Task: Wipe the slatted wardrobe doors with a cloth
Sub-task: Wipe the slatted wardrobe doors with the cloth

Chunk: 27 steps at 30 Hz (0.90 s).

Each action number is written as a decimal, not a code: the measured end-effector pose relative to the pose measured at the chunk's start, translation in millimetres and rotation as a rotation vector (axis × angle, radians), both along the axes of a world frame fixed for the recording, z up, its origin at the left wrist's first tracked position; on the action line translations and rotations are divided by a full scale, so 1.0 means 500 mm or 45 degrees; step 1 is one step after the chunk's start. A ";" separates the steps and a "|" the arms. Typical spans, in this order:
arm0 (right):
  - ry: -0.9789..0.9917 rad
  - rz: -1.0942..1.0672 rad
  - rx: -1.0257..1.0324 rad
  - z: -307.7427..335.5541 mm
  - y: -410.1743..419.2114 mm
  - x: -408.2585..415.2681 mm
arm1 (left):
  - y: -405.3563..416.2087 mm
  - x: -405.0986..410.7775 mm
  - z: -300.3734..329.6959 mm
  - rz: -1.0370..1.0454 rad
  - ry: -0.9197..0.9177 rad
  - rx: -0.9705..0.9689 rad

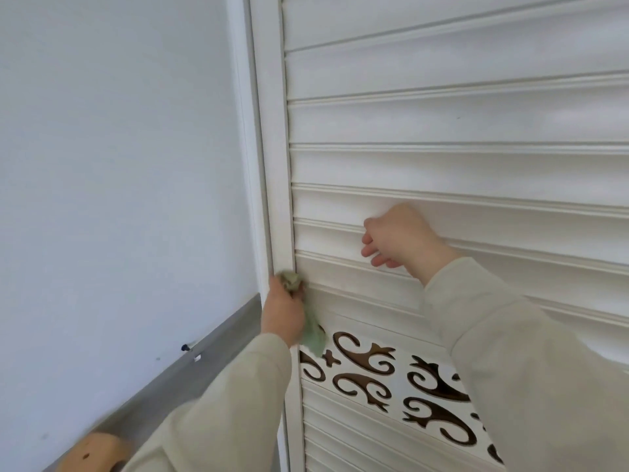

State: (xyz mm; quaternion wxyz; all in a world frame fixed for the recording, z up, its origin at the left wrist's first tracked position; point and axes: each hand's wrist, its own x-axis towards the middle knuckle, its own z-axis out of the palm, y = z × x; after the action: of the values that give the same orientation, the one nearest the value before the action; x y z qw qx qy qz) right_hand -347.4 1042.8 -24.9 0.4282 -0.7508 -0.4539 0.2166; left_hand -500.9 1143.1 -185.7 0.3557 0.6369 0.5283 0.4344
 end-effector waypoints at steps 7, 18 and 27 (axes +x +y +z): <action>0.073 0.167 0.316 -0.031 -0.060 0.025 | -0.060 0.048 0.053 0.045 -0.144 0.088; 0.005 0.013 0.378 -0.059 -0.159 0.105 | -0.153 0.123 0.095 0.009 -0.338 0.180; -0.035 -0.107 0.382 -0.090 -0.194 0.118 | -0.210 0.166 -0.030 -0.677 0.529 0.250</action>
State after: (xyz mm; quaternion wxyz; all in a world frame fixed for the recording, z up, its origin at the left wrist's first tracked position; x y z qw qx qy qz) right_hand -288.2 945.9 -69.8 0.5379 -0.6996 -0.4554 0.1179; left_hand -417.9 1038.1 -200.8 0.2784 0.8582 0.3607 0.2363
